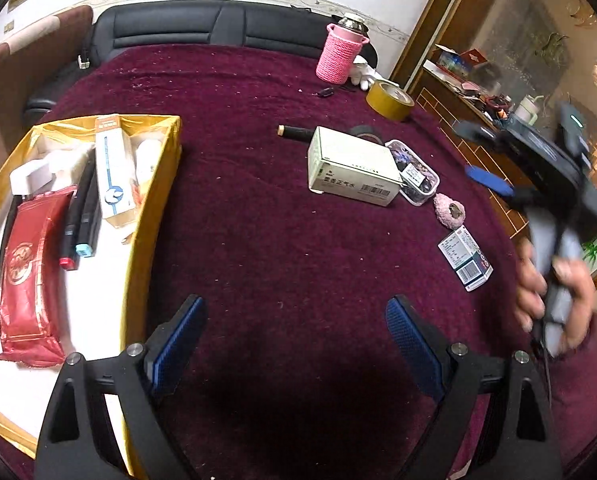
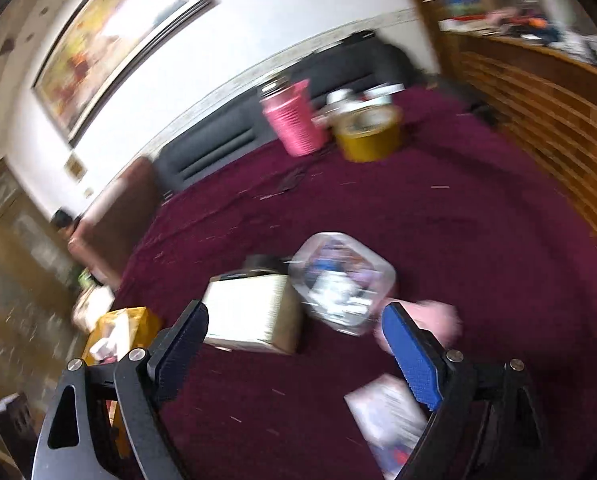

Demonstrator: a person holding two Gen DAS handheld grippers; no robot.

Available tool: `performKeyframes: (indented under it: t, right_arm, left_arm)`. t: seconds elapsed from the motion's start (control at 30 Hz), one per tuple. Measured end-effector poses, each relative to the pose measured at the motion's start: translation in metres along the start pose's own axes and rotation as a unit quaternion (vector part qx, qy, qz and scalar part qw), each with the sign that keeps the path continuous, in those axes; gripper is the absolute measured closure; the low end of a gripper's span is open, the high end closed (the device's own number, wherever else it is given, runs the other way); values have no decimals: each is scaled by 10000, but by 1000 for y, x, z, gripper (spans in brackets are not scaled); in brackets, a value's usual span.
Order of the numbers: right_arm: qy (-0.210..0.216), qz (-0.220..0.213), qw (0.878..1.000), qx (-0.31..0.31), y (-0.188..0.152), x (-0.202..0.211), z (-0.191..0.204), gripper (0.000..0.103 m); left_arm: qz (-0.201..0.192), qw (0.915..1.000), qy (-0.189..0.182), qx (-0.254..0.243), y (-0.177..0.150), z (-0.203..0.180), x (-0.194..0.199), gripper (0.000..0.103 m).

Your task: Organize objects

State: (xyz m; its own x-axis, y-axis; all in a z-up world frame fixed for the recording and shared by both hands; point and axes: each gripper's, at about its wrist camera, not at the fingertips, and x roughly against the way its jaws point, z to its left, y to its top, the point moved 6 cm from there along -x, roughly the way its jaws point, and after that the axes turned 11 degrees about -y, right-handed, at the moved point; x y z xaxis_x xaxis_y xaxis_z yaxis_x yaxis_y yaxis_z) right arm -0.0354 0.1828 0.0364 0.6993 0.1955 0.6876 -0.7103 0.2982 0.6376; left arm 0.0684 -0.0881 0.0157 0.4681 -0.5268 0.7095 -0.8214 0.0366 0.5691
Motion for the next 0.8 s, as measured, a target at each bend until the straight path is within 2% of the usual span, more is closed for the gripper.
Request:
performKeyframes:
  t: [0.1,0.27,0.37,0.43,0.5,0.57,0.6,0.63,0.67,0.8]
  right_arm:
    - [253,429,9987,55,8,-45,26,11]
    - [-68,1013,9946,230,13,-107,45,11]
    - [-141,1338,9904,322,2,-126,51,10]
    - [194,1626,9860,324,-10,-131,57,10]
    - [720,1917,9783,320,-25,-127,69,9]
    - [1325,2284,9632,499,-44,-117,87,9]
    - [1705,2511,9507,638,-55,-108,98,9]
    - [1908,2600,9434,775,-62,-100,105,9]
    - [1928,2542,9433,915,-65,-93,108,9]
    - [1110,1555,9738,1236,-43,-72,110,9]
  left_arm:
    - [-42,10000,69,28,0,5,7,13]
    - [-135,9997,175,118,0,20,18,13]
    - [-141,9994,152,264,0,28,19,13]
    - [-136,9993,82,351,-1,31,18,13]
    - [-122,9992,45,376,0,31,16,13]
    - [-129,9993,20,360,1,29,15,13]
    - [-144,9993,19,348,2,28,15,13]
    - [-161,9993,24,333,2,27,16,13]
    - [-173,9993,34,326,3,27,15,13]
    - [-168,9988,32,470,2,29,10,13]
